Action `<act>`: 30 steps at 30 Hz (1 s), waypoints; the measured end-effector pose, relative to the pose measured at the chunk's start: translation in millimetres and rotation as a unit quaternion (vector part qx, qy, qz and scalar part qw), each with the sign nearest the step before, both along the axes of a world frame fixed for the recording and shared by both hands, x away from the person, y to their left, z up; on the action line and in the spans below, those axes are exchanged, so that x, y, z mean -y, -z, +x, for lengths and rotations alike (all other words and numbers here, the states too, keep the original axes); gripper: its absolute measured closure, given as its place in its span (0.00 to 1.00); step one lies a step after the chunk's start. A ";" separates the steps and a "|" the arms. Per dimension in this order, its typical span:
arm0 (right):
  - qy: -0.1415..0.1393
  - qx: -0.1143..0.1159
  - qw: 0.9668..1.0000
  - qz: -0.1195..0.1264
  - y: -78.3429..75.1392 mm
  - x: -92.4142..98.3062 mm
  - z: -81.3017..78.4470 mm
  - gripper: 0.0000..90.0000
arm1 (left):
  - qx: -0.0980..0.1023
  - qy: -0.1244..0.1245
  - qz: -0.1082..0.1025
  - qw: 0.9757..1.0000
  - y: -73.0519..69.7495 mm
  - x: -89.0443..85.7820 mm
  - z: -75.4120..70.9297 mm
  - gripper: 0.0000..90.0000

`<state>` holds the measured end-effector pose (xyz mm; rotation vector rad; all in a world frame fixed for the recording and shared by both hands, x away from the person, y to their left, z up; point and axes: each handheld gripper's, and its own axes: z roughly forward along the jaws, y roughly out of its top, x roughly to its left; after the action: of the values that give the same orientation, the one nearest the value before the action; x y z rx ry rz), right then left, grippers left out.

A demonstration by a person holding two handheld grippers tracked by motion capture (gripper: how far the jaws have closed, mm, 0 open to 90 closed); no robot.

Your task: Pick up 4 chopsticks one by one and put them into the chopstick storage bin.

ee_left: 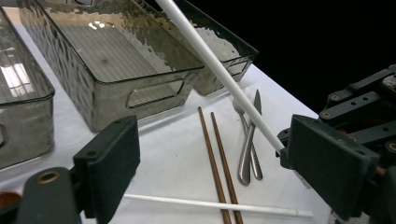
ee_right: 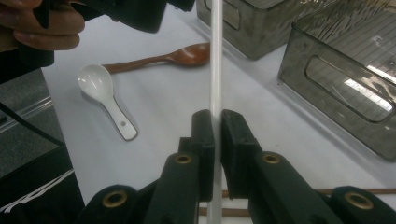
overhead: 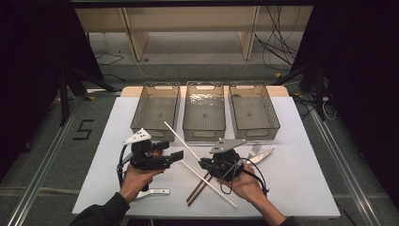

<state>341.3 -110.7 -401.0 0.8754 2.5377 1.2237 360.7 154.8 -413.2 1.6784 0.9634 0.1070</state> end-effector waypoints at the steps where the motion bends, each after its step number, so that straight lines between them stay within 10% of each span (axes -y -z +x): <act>1: -0.001 0.001 1.000 0.001 0.1 -0.9 -0.1 0.94 | -0.002 0.002 0.001 1.000 0.2 0.9 0.2 0.20; 30: -0.024 0.019 0.999 0.019 3.2 -16.4 -8.8 0.94 | -0.047 0.071 -0.052 0.995 4.6 11.9 0.0 0.76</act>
<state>332.5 -94.2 -404.1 0.7959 2.5273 1.2945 360.7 142.9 -417.8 1.6613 0.9007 -0.1174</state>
